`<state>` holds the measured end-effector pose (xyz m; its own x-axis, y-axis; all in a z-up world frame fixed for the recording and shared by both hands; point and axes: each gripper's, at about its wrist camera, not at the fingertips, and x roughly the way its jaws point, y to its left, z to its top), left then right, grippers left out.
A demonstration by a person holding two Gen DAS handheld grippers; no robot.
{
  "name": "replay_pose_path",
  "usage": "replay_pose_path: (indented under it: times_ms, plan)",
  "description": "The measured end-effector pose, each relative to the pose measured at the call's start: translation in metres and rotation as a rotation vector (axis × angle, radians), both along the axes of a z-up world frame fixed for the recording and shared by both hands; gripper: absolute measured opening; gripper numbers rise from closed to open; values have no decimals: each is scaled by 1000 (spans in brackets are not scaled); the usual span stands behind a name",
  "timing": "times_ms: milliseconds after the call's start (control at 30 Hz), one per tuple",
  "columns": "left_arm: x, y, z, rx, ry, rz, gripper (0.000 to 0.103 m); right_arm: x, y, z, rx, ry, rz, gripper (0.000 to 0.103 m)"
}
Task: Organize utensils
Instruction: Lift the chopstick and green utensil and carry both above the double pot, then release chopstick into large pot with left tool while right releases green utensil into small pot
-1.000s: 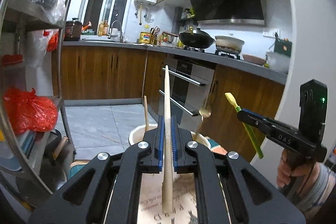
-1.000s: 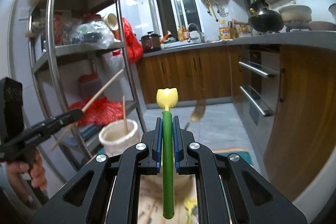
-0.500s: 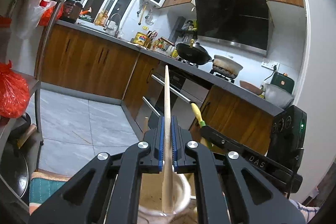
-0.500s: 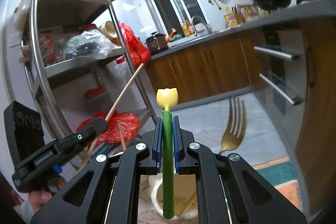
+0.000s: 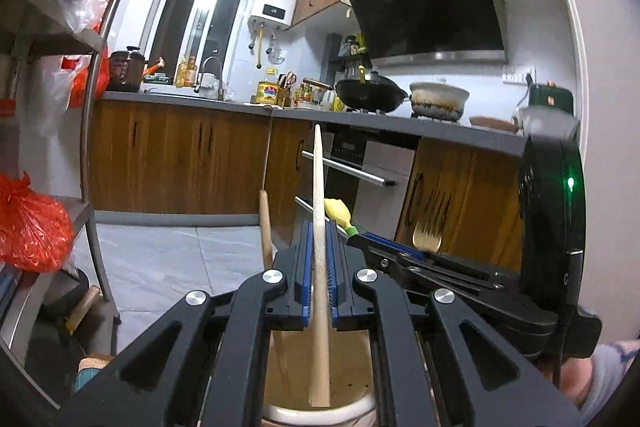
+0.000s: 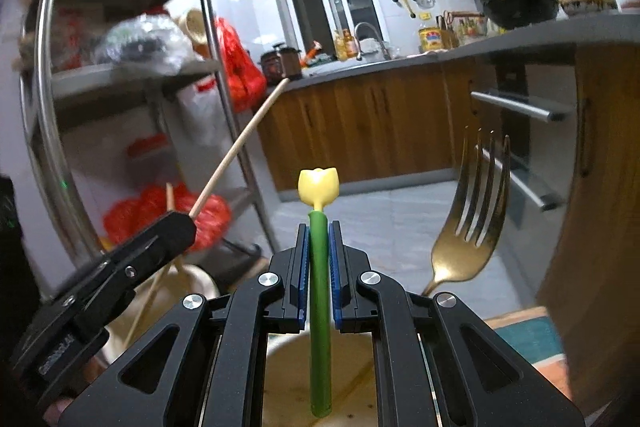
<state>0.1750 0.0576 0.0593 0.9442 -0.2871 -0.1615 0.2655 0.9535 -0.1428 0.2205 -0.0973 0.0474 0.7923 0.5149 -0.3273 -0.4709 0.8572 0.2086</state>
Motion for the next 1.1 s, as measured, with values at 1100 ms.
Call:
replay_pose_path:
  times_ms: [1100]
  plan:
    - [-39, 18, 8, 81, 137, 91, 6, -46, -14, -7, -128, 21, 73, 10]
